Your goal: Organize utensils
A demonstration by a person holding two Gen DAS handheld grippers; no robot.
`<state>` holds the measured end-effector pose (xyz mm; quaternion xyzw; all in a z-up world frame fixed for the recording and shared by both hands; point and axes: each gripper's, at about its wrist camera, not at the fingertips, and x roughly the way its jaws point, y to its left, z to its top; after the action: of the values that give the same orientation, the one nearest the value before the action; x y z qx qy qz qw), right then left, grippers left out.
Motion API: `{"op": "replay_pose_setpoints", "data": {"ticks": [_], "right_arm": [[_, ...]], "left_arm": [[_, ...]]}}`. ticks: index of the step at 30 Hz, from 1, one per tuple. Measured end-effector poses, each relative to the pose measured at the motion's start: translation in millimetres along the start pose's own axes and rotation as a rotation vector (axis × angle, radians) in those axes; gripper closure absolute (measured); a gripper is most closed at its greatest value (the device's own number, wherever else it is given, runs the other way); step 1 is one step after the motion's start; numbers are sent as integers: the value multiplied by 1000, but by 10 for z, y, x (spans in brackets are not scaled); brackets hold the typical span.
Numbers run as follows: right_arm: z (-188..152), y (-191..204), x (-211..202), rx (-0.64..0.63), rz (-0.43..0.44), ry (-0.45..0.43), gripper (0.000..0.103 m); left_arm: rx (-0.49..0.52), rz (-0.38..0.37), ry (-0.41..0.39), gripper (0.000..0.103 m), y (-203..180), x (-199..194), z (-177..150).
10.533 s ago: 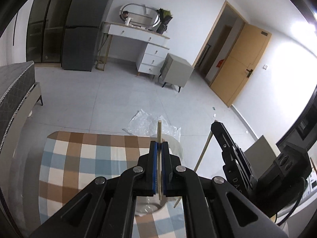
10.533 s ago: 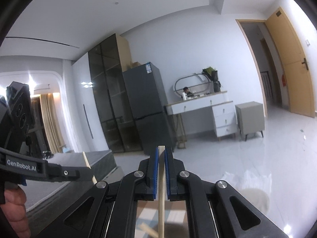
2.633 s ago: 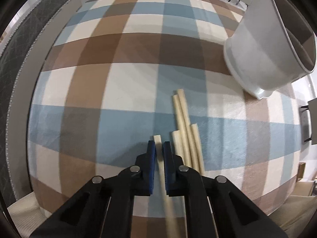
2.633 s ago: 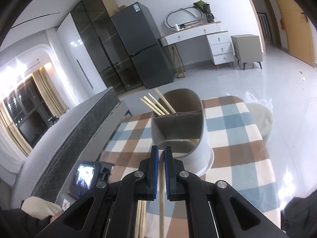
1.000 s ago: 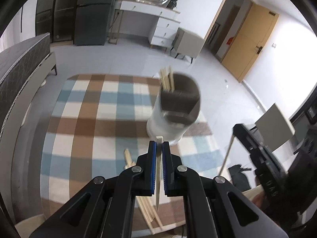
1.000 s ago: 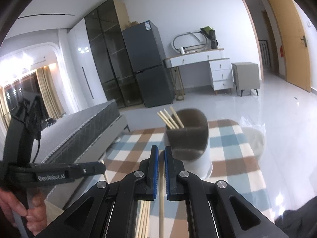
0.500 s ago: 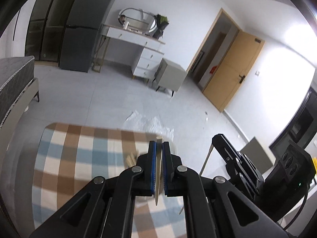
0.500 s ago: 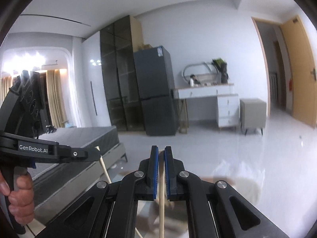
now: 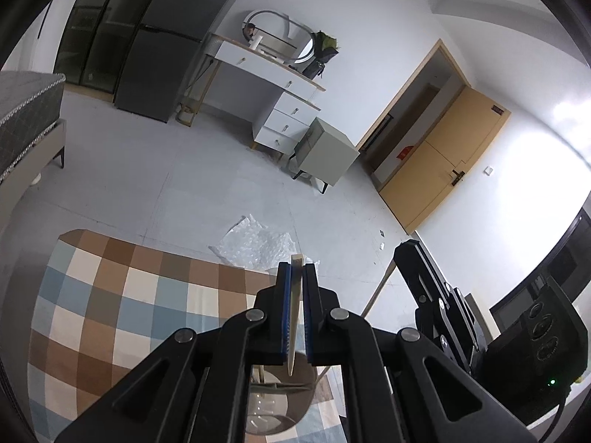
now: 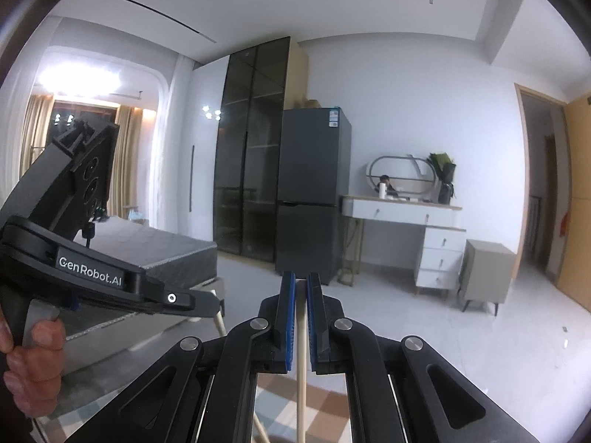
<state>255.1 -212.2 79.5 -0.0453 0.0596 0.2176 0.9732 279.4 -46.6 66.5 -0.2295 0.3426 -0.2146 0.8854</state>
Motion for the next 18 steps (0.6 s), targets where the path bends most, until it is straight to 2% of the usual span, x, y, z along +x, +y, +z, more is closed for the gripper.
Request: {"op": "replay_pose_setpoints", "data": {"ticks": [9, 18], "right_arm": [[-272, -76, 141, 27, -28, 28, 98], [-389, -157, 163, 33, -12, 75, 98]], "left_arm": [[13, -8, 51, 102, 8, 188, -86], [58, 1, 79, 102, -58, 213, -187]]}}
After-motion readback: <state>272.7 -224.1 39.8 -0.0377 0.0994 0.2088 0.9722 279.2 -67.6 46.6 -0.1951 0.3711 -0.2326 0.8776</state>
